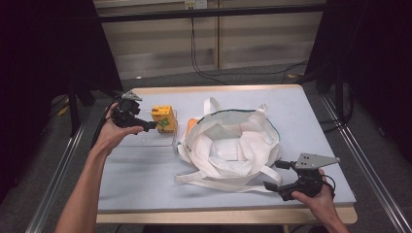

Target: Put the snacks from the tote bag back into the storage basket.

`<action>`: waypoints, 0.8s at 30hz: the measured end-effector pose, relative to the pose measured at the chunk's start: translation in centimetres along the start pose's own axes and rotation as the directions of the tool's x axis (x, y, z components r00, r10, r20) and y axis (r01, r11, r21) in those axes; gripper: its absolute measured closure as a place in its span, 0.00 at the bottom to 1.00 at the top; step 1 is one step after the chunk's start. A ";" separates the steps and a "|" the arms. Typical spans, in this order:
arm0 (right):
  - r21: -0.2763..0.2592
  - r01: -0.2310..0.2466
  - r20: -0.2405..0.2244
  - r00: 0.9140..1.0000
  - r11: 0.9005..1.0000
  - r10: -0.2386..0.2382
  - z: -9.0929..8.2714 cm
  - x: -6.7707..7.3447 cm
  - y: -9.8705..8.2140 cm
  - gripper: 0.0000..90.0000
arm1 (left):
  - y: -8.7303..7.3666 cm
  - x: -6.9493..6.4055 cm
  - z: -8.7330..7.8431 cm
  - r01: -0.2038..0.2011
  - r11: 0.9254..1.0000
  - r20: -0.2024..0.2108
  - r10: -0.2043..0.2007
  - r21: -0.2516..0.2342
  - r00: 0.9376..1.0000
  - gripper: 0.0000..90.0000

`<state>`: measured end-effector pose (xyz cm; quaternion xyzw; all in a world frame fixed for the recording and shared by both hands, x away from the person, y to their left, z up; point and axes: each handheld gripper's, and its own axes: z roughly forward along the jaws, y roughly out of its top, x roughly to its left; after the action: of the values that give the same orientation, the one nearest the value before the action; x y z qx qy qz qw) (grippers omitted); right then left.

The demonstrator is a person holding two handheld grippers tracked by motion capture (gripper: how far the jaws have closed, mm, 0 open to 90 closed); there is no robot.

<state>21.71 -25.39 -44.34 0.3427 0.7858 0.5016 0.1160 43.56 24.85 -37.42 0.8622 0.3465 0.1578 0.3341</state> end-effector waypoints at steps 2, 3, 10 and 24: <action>0.001 -0.002 0.004 1.000 1.000 0.002 0.0 -0.1 0.0 0.15 | -0.4 0.0 -0.5 0.005 1.000 -0.006 -0.005 -0.022 1.000 0.04; -0.002 0.000 0.004 1.000 1.000 0.000 0.0 -0.1 0.0 0.14 | -0.7 -0.3 -0.8 0.019 0.999 -0.014 -0.019 -0.039 1.000 0.05; -0.022 -0.009 0.023 1.000 1.000 0.010 -0.4 -0.1 0.0 0.14 | -2.8 -1.5 -2.9 0.043 0.991 -0.027 -0.047 -0.130 0.999 0.03; -0.023 -0.016 0.037 0.999 1.000 0.017 -0.3 -0.1 0.1 0.14 | -10.1 -5.8 -6.2 0.083 0.958 -0.075 -0.108 -0.273 0.991 0.03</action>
<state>21.65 -25.70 -44.15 0.3570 0.7748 0.5052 0.1302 31.37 29.10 -40.05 0.7831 0.3777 0.2253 0.4396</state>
